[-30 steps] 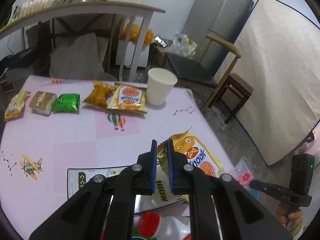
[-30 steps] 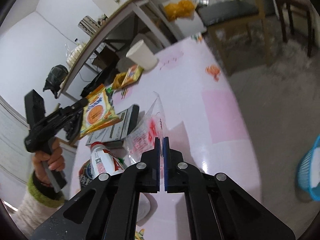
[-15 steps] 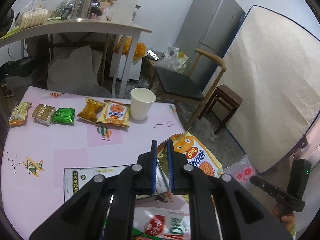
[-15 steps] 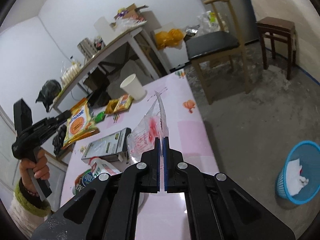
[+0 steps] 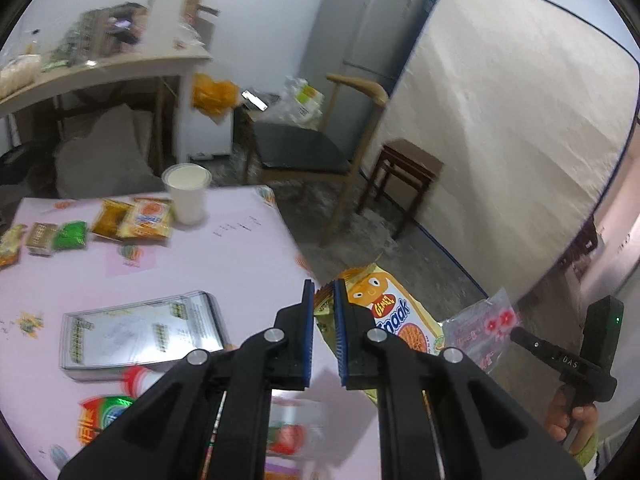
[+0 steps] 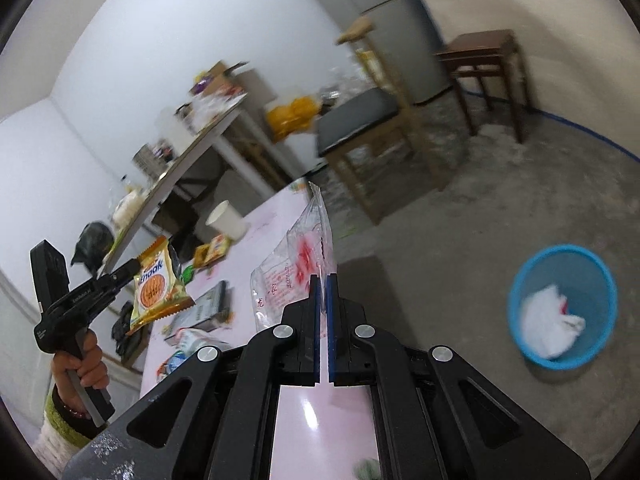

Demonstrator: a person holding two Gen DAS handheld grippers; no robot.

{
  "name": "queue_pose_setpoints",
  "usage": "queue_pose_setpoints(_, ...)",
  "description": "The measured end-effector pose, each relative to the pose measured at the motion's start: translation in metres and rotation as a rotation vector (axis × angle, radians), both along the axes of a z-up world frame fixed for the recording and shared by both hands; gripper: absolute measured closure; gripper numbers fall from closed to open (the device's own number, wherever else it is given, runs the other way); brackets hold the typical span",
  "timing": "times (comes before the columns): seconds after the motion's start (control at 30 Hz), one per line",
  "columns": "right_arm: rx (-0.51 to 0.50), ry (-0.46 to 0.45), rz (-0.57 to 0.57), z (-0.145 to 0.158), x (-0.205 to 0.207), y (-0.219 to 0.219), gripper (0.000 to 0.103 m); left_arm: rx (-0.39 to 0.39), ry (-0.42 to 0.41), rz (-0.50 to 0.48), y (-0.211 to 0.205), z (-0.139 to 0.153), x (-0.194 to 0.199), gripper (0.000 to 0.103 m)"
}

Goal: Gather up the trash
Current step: 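Carry the packet and clear bag to the wastebasket and open both grippers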

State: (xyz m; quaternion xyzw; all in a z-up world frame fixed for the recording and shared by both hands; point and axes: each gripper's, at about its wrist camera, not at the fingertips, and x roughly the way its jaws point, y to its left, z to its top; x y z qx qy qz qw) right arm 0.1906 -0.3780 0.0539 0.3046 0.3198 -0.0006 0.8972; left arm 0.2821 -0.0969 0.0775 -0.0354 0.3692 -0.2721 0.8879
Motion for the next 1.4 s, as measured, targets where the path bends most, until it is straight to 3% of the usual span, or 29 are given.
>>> queue_pose_setpoints(0.2, 0.000, 0.050, -0.155, -0.017, -0.056, -0.062, 0.102, -0.022, 0.138, -0.109, -0.102, -0.031, -0.016, 0.094)
queue_pose_setpoints(0.43, 0.054, 0.170, -0.322, -0.073, -0.098, -0.125, 0.102, 0.051, 0.274, -0.255, -0.239, -0.098, -0.041, 0.094)
queue_pose_setpoints(0.53, 0.104, 0.215, -0.382, -0.105, -0.103, -0.148, 0.102, 0.069, 0.368, -0.271, -0.287, -0.137, -0.045, 0.094)
queue_pose_setpoints(0.8, 0.218, 0.272, -0.498, -0.174, -0.098, -0.204, 0.101, 0.120, 0.439, -0.246, -0.378, -0.210, -0.041, 0.092)
queue_pose_setpoints(0.83, 0.231, 0.273, -0.508, -0.180, -0.098, -0.209, 0.097, 0.126, 0.455, -0.240, -0.387, -0.219, -0.038, 0.087)
queue_pose_setpoints(0.87, 0.243, 0.276, -0.519, -0.190, -0.093, -0.214, 0.094, 0.139, 0.474, -0.232, -0.396, -0.229, -0.034, 0.079)
queue_pose_setpoints(0.9, 0.254, 0.280, -0.529, -0.201, -0.088, -0.219, 0.089, 0.153, 0.487, -0.218, -0.400, -0.237, -0.032, 0.055)
queue_pose_setpoints(0.93, 0.267, 0.293, -0.532, -0.213, -0.084, -0.223, 0.071, 0.178, 0.515, -0.193, -0.404, -0.249, -0.028, 0.039)
queue_pose_setpoints(0.97, 0.278, 0.307, -0.536, -0.219, -0.083, -0.226, 0.048, 0.180, 0.539, -0.173, -0.405, -0.257, -0.026, 0.038)
queue_pose_setpoints(1.0, 0.291, 0.338, -0.543, -0.233, -0.081, -0.229, 0.043, 0.171, 0.556, -0.157, -0.403, -0.261, -0.025, 0.038)
queue_pose_setpoints(1.1, 0.283, 0.396, -0.549, -0.253, -0.082, -0.224, 0.043, 0.137, 0.620, -0.125, -0.391, -0.271, -0.027, 0.037)
queue_pose_setpoints(1.2, 0.302, 0.399, -0.546, -0.259, -0.095, -0.218, 0.043, 0.139, 0.615, -0.154, -0.383, -0.265, -0.031, 0.037)
queue_pose_setpoints(1.3, 0.318, 0.376, -0.558, -0.250, -0.116, -0.212, 0.043, 0.120, 0.586, -0.157, -0.371, -0.249, -0.040, 0.037)
queue_pose_setpoints(1.4, 0.315, 0.338, -0.555, -0.231, -0.140, -0.203, 0.043, 0.072, 0.539, -0.191, -0.354, -0.214, -0.059, 0.037)
